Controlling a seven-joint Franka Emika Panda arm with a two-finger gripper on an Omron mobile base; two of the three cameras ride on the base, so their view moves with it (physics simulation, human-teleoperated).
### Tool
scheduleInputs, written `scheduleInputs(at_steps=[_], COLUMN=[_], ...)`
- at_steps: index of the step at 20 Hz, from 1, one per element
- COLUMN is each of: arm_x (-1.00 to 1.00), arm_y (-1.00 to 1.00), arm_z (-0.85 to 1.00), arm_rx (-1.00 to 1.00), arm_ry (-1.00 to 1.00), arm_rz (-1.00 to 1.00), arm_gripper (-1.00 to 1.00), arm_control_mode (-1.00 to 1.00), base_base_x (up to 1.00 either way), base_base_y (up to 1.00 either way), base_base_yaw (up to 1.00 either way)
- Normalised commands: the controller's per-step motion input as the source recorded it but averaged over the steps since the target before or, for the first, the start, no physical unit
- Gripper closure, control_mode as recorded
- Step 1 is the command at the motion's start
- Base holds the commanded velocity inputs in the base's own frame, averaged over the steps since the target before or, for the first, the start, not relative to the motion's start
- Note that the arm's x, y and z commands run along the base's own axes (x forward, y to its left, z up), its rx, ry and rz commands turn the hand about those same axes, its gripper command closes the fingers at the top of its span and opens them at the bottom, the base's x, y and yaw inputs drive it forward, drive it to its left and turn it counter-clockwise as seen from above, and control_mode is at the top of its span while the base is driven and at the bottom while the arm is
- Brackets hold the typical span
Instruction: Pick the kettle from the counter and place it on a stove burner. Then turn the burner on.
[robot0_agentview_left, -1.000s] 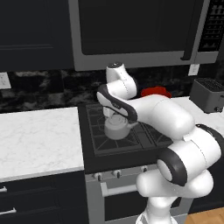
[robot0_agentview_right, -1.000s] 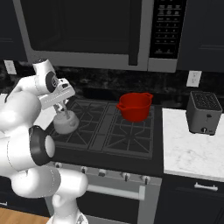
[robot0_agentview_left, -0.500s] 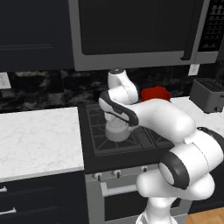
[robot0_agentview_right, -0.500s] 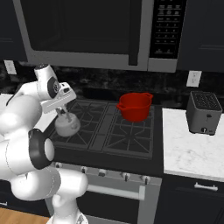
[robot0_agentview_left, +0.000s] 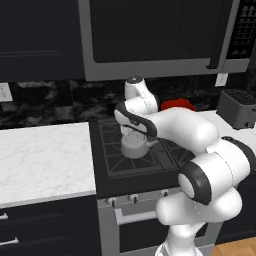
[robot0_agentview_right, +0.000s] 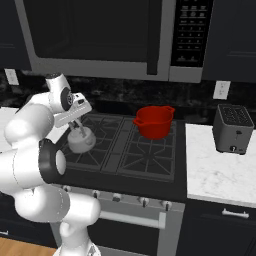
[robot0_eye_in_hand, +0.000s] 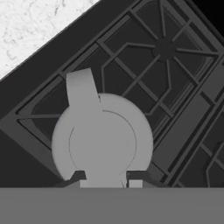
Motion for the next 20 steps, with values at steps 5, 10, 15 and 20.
scheduleInputs(at_steps=[5, 10, 15, 20], arm_x=[0.0, 0.0, 0.0, 0.03], arm_y=[0.0, 0.0, 0.0, 0.0], arm_z=[-0.04, -0.33, -0.4, -0.08], arm_rx=[0.02, 0.03, 0.02, 0.0], arm_ry=[0.0, 0.0, 0.0, 0.0], arm_rz=[0.0, 0.0, 0.0, 0.0], arm_gripper=[1.0, 1.0, 1.0, 1.0], arm_control_mode=[-1.0, -1.0, -1.0, -1.0], base_base_x=[0.0, 0.0, 0.0, 0.0], base_base_y=[0.0, 0.0, 0.0, 0.0], base_base_yaw=[0.0, 0.0, 0.0, 0.0])
